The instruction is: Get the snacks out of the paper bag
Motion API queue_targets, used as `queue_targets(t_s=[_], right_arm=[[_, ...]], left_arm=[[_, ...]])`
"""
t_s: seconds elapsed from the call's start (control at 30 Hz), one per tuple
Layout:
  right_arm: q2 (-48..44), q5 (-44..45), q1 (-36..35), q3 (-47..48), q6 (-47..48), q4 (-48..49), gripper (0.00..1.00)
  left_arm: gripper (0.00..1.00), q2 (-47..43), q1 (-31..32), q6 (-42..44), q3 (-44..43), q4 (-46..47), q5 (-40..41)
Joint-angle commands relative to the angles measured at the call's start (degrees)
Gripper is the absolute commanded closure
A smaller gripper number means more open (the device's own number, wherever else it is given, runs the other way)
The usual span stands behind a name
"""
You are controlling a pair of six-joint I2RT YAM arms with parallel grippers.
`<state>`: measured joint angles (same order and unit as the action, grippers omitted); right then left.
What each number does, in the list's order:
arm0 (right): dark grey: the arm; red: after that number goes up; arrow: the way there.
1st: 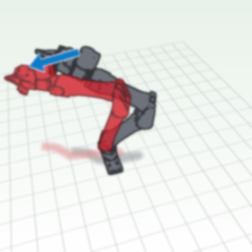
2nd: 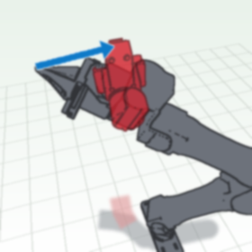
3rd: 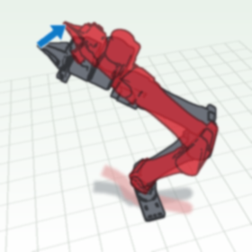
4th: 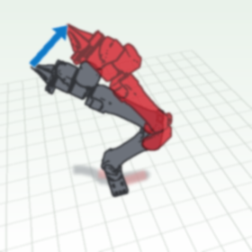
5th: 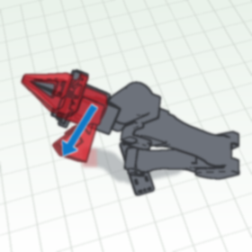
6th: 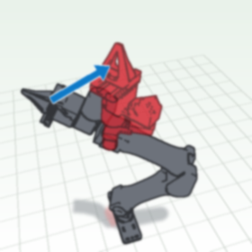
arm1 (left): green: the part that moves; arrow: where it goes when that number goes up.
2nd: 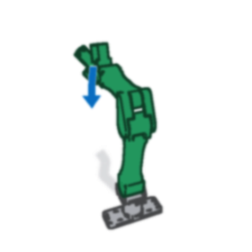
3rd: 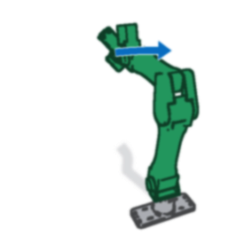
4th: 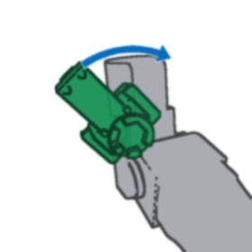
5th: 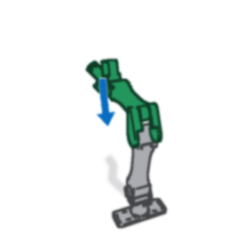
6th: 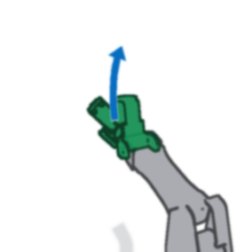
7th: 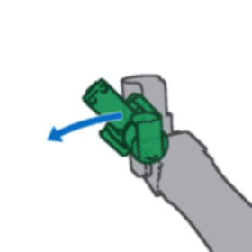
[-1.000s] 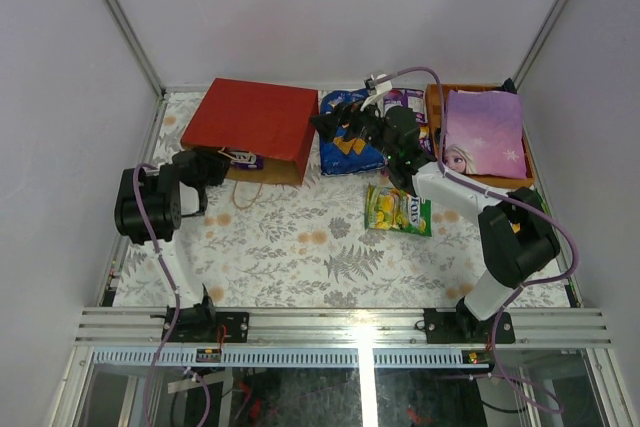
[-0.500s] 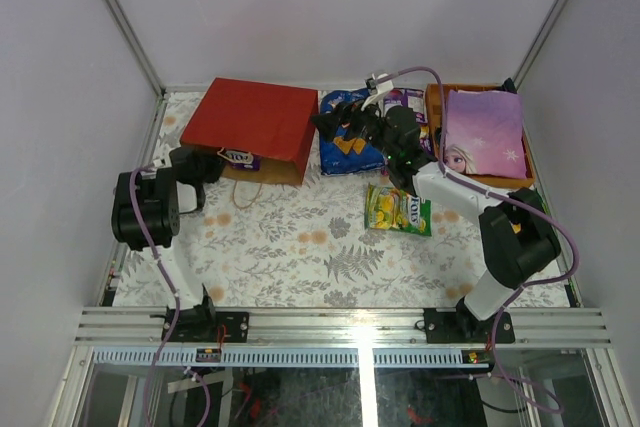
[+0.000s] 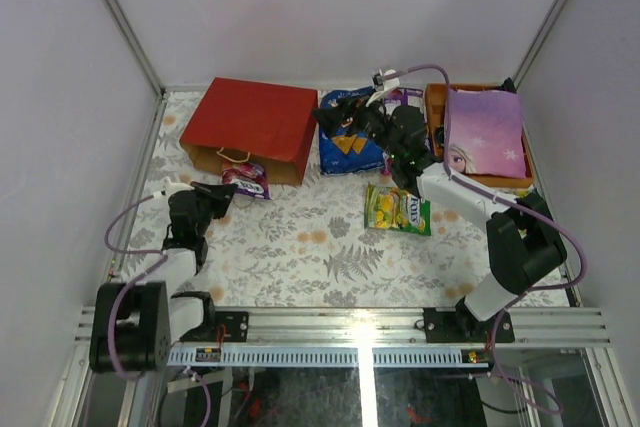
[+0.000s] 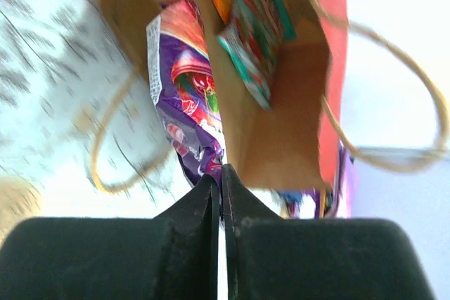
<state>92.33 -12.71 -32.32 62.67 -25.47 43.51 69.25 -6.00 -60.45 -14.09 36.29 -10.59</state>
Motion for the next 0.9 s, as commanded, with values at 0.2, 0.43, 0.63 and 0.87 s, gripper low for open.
queue_targets(t_s=[0.2,0.43,0.63,0.87], right_arm=[[-4.85,1.28,-0.99,-0.77,0.22,2.41,0.01],[-4.51,1.11,-1.44,-0.23,0.07,2.37,0.01],[-4.26,1.01,-1.55,0.16,0.78,1.63,0.01],[-5.59,1.73,-1.54,-0.16,2.33,0.60,0.00]], left_arm=[[1.00,-35.70,15.88,-5.48,4.19,-26.30,7.00],[1.00,-31.94,20.57,-5.13,4.36,-28.42,-3.75],[1.00,-17.29,32.76,-4.90,1.25,-18.86,-0.79],[1.00,-3.58,41.47,1.69,-19.61,-17.80,-1.35]])
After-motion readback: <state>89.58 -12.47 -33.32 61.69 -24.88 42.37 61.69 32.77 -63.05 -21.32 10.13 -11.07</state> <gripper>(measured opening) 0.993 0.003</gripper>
